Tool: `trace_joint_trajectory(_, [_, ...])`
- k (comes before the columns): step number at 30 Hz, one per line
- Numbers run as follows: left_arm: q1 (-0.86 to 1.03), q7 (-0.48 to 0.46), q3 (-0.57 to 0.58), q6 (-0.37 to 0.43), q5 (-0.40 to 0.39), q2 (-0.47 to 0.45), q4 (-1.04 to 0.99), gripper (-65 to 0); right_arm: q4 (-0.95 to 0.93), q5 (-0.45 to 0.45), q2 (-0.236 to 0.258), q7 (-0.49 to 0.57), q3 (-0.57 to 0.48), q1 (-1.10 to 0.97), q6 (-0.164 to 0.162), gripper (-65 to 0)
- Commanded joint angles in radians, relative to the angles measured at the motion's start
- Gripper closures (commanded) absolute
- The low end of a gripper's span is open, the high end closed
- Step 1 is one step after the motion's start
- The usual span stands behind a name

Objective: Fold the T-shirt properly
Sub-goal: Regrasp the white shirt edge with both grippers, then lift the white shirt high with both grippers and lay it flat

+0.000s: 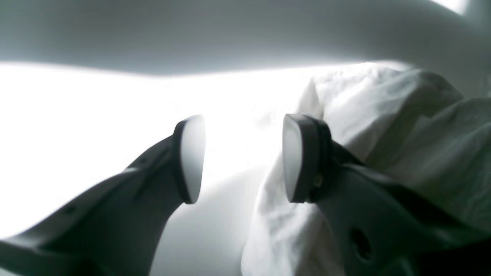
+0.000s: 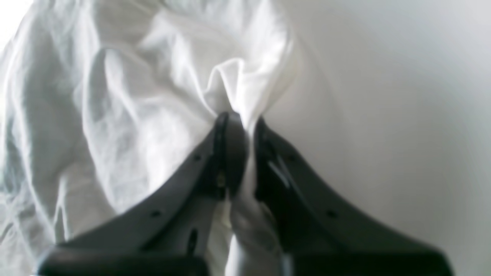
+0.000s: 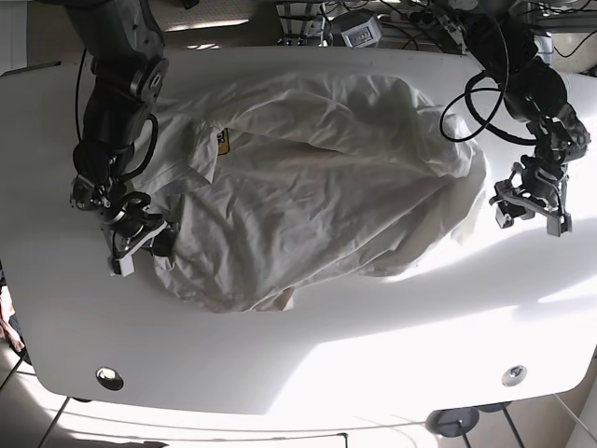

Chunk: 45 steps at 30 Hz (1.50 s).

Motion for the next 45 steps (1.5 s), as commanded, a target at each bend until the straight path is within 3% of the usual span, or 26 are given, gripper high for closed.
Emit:
trace_joint_trajectory(1, [-0.05, -0.02, -0.003, 0.011, -0.004, -0.021, -0.074, -31.9, 0.016, 0.003, 0.01, -0.005, 0.0, 0.02, 0.001, -2.4])
trace_joint_trajectory(3, [-0.096, -0.027, -0.003, 0.016, -0.004, -0.021, -0.199, -38.8, 0.016, 0.004, 0.008, -0.005, 0.003, 0.018, 0.001, -2.4])
trace_joint_trajectory(7, [-0.123, -0.098, 0.0, 0.023, -0.004, -0.023, -0.332, -39.0, 0.016, 0.004, 0.008, -0.005, 0.006, 0.017, 0.001, -2.4])
trace_joint_trajectory(15, [-0.143, -0.112, 0.108, 0.023, -0.004, -0.021, -0.421, -39.0, 0.016, 0.004, 0.016, -0.005, 0.008, 0.017, 0.001, -2.4])
trace_joint_trajectory(18, [-0.157, -0.176, 0.108, 0.023, -0.004, -0.021, -0.492, -37.8, 0.016, 0.004, 0.016, -0.005, 0.008, 0.017, 0.001, -2.4])
trace_joint_trajectory(19, [-0.159, -0.199, 0.109, 0.023, -0.003, -0.025, -0.518, -33.2, 0.016, 0.004, 0.016, -0.005, 0.008, 0.017, 0.001, -2.4])
trace_joint_trajectory(23, [-0.176, -0.253, 0.22, 0.023, -0.004, -0.068, -0.576, -1.7, 0.016, 0.004, 0.016, -0.005, 0.008, 0.017, 0.001, -2.4])
trace_joint_trajectory(24, [-0.18, -0.259, 0.261, 0.023, -0.004, -0.075, -0.574, 0.0, 0.016, 0.004, 0.016, -0.005, 0.008, 0.017, 0.001, -2.4])
trace_joint_trajectory(27, [-0.179, -0.251, 0.318, 0.019, -0.004, -0.078, -0.446, 0.0, 0.029, 0.004, 0.016, -0.006, 0.008, 0.017, 0.001, -2.2])
trace_joint_trajectory(31, [-0.149, -0.124, 0.313, 0.019, -0.004, -0.078, -0.179, 0.0, 0.213, 0.004, 0.007, -0.028, 0.003, -0.052, 0.001, -2.2])
trace_joint_trajectory(34, [-0.128, -0.041, 0.312, 0.019, -0.004, -0.078, 0.024, 0.0, 0.428, 0.006, -0.03, -0.143, 0.002, -0.109, 0.001, -2.2])
trace_joint_trajectory(38, [-0.114, 0.057, 0.31, 0.019, -0.004, -0.078, 0.24, 0.0, 0.659, 0.006, -0.035, -0.243, 0.002, -0.174, 0.001, -2.2])
trace_joint_trajectory(45, [-0.143, 0.088, 0.324, 0.017, -0.004, -0.115, 0.469, 0.0, 0.868, 0.006, -0.027, -0.367, 0.0, -0.174, 0.001, -2.2])
